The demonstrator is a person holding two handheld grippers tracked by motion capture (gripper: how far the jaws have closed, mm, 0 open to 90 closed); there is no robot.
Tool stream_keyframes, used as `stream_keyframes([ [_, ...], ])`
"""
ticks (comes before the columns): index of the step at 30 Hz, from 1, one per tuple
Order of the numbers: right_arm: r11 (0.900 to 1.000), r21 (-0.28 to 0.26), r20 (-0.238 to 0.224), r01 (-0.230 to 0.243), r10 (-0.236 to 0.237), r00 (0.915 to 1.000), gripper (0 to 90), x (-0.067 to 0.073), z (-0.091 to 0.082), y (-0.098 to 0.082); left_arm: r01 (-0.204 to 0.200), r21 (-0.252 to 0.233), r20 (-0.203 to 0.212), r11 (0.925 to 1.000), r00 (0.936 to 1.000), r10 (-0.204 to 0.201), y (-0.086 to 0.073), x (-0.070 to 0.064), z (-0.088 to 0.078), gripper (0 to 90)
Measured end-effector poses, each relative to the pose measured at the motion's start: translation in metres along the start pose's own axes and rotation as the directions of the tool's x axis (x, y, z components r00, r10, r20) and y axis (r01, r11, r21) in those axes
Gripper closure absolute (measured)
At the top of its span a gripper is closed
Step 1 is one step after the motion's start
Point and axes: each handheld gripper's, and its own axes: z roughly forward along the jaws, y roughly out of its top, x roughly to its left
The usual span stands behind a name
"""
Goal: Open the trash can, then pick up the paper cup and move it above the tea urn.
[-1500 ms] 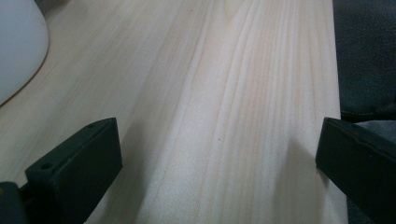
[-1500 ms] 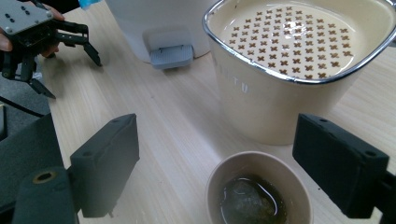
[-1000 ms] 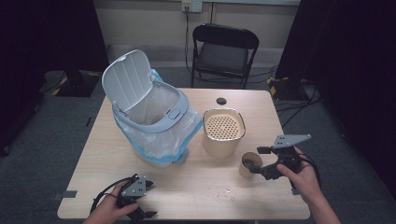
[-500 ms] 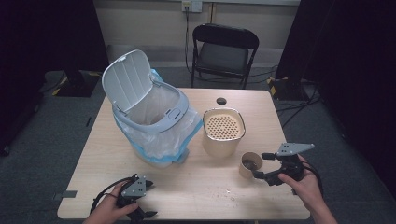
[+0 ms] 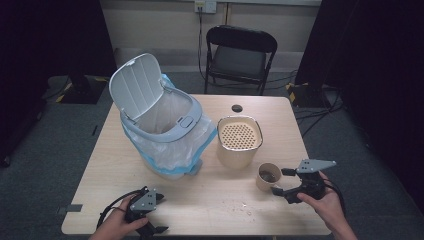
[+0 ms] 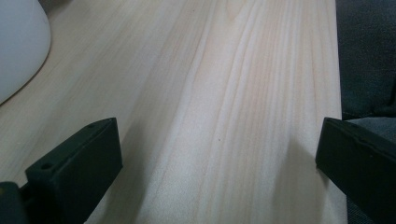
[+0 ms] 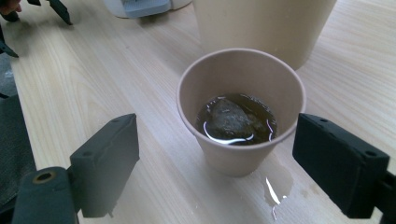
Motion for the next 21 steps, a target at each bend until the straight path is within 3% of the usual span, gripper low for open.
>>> stream_keyframes([
  [11, 1.0, 0.026, 0.037, 0.001, -0.002, 0.9993, 14.3, -0.007, 0.01, -0.009, -0.001, 0.0, 0.0, 1.0, 1.0, 0.001, 0.0, 0.0, 0.0, 0.0],
  [21, 1.0, 0.026, 0.037, -0.001, 0.0, 0.9993, 14.3, -0.012, 0.021, -0.012, 0.0, 0.0, 0.0, 1.0, 1.0, 0.0, 0.0, 0.0, 0.0, 0.0],
])
